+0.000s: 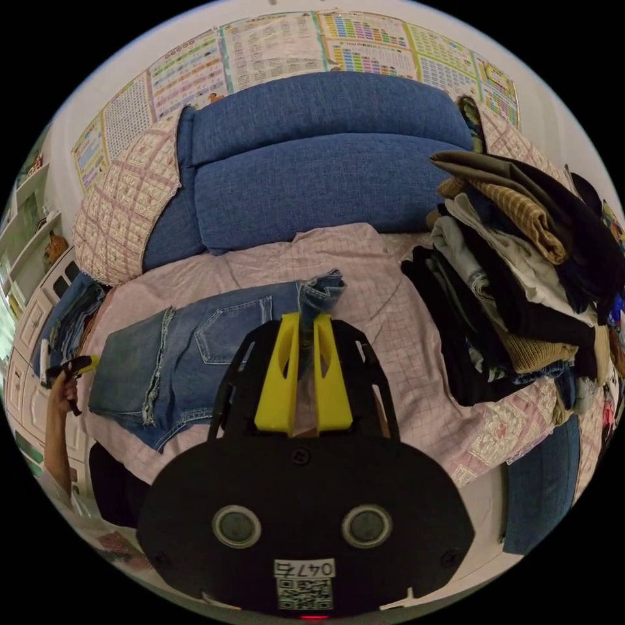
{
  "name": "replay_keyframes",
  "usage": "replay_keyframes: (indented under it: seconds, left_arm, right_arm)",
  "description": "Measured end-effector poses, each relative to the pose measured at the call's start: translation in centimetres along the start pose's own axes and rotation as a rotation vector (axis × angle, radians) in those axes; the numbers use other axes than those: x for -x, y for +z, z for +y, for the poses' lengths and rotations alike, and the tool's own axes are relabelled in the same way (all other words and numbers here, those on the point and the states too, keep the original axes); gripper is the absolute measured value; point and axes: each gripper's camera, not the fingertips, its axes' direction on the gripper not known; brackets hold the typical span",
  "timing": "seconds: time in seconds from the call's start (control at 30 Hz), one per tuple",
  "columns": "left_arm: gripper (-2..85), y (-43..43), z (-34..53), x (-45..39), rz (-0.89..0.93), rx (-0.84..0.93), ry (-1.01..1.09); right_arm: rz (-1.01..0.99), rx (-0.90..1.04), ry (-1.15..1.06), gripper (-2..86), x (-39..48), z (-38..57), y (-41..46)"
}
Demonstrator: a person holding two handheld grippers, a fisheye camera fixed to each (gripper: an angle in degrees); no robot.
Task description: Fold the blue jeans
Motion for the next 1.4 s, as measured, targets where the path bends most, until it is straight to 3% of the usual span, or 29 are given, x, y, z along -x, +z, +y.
replay_keyframes:
  seconds: [0.1,0.3,0.47,0.67,0.8,0.9,0.97,1.03,1.13,1.27,1.4]
  left_arm:
    - [8.9,3.2,-1.3,-1.0,0.006,0.034,-0.003]
    - [0.7,4.6,-0.6,-7.1,-0.104,-0.052,0.247]
    - [-0.8,3.1,-0.6,-18.5,-0.311,-0.287,0.642]
    - [-0.6,2.7,-3.1,-27.5,-0.427,-0.584,0.746]
    - [1.0,7.3,-7.7,-28.9,-0.422,-0.407,0.700]
    - [5.3,13.9,-11.0,-27.7,-0.436,-0.244,0.581]
    - [7.2,17.3,-10.7,-27.6,-0.303,-0.159,0.609]
    - [7.5,19.3,-9.0,-29.2,-0.148,-0.078,0.722]
    - [7.8,22.6,-5.6,-33.2,-0.078,0.017,0.911]
    - [9.5,26.0,-2.7,-37.9,0.034,0.057,1.023]
    - [11.3,29.5,-2.7,-39.8,-0.039,0.091,1.016]
  right_arm:
    - [0.024,0.017,-0.022,0.7,1.2,-0.1,0.2]
    - [0.100,0.004,-0.105,0.5,5.3,-0.4,-0.2]
    - [0.281,-0.183,-0.270,-0.1,11.3,-3.4,-3.1]
    - [0.482,-0.502,-0.297,-0.3,13.9,-6.4,-7.5]
    - [0.534,-0.466,-0.221,-0.2,11.2,-6.6,-6.0]
    - [0.543,-0.256,-0.165,0.1,7.9,-6.1,-0.5]
    - [0.544,-0.005,-0.120,1.0,5.2,-5.3,5.4]
    - [0.516,0.077,-0.067,1.7,3.8,-4.3,7.8]
    - [0.518,-0.057,0.002,5.0,3.9,-2.8,7.2]
    - [0.468,-0.183,-0.104,7.4,7.8,-1.9,6.1]
    - [0.301,-0.132,-0.207,3.5,10.5,-1.3,7.5]
